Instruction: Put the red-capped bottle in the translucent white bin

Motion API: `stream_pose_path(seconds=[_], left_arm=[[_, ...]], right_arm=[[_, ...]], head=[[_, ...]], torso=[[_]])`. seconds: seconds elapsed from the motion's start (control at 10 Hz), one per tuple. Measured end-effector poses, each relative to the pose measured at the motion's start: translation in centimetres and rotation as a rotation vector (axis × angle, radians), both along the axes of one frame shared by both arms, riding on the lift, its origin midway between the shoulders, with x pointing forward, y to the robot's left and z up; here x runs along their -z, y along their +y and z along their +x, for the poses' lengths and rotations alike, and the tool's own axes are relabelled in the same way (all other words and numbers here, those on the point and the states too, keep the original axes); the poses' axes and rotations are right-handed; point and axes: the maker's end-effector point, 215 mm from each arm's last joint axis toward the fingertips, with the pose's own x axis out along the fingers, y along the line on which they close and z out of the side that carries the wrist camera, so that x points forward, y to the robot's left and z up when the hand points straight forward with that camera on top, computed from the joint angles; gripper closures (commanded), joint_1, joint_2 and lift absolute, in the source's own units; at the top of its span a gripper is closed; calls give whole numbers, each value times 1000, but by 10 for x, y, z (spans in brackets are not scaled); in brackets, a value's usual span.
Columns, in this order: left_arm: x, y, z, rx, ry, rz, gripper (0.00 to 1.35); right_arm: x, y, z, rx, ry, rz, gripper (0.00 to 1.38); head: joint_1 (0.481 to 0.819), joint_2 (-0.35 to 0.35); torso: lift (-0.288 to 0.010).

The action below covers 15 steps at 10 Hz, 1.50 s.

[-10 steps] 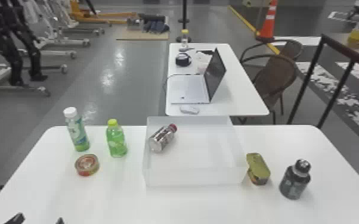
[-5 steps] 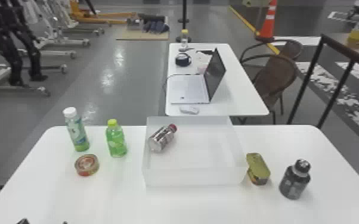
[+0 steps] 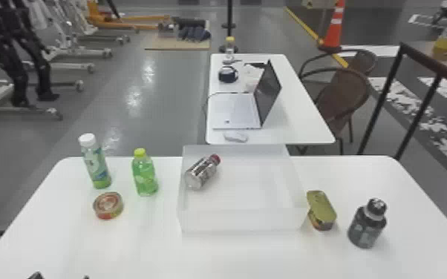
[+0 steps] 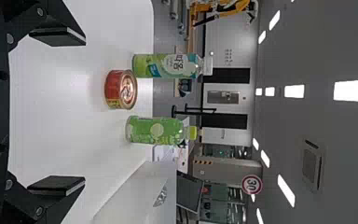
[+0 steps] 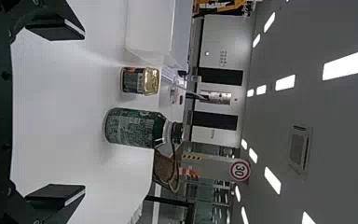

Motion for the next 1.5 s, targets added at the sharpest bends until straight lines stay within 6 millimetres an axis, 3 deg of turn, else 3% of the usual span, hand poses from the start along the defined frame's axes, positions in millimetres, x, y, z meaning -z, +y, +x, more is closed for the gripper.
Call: stream_pose_path(seconds=[1.5], left_arm=[[5, -16, 5, 15, -6, -51, 236]], right_arm=[[0, 0, 1, -1, 0, 1, 133]], head=[[549, 0]], torso=[[-100]])
